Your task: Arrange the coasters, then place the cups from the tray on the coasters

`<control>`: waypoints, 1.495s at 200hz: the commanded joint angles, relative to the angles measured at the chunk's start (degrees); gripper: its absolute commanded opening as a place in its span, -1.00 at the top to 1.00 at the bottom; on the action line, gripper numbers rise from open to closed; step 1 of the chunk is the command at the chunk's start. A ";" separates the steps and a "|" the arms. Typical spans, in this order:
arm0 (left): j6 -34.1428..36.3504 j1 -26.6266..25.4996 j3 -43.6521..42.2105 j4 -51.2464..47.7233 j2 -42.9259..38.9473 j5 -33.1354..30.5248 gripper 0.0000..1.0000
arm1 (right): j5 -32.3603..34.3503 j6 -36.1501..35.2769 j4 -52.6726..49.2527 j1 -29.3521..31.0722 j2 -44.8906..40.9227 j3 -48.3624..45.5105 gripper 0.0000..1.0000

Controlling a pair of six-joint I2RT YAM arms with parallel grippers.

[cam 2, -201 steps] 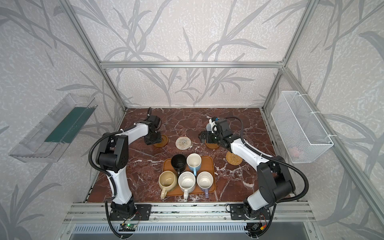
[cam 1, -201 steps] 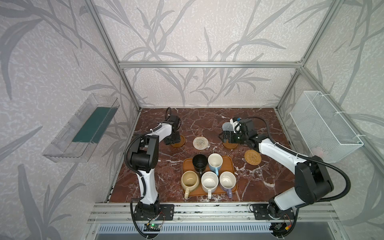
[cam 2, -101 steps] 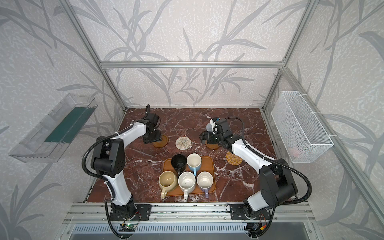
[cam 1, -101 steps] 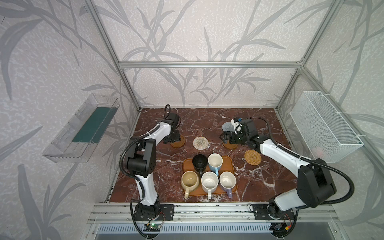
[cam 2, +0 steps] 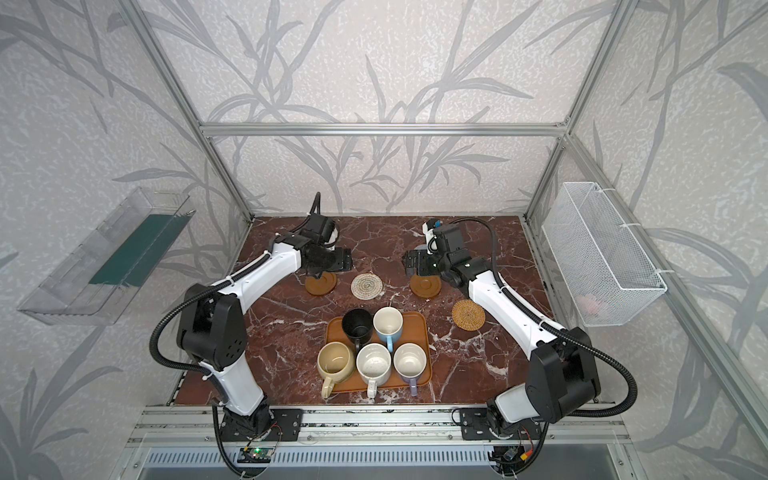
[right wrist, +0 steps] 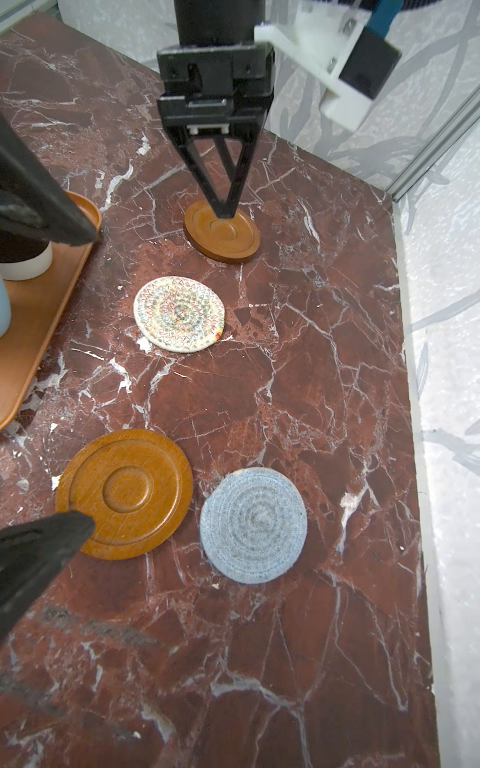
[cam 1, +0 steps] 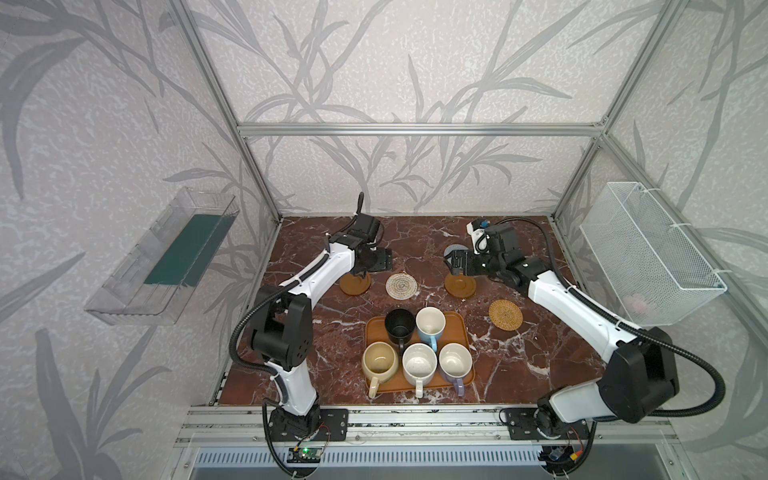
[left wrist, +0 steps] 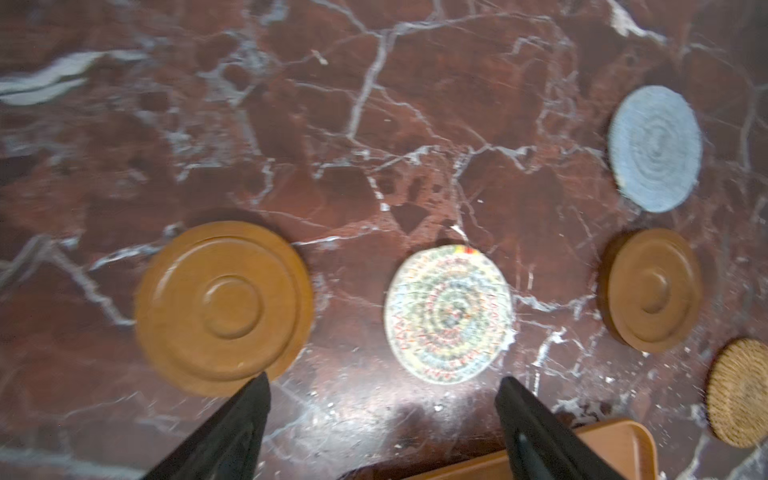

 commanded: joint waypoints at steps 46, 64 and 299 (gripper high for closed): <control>3.46 -6.67 8.63 -0.22 12.57 3.51 -0.76 | 0.05 -2.85 -6.15 -0.48 0.94 0.96 -0.98; 4.49 -7.76 10.54 -2.11 14.76 2.76 -0.73 | -0.04 -2.35 -5.23 -0.64 0.61 -0.35 -0.98; 3.83 -7.45 24.04 -16.88 29.07 -15.84 0.12 | 0.10 -0.81 -3.18 -1.54 -0.12 -3.55 -0.98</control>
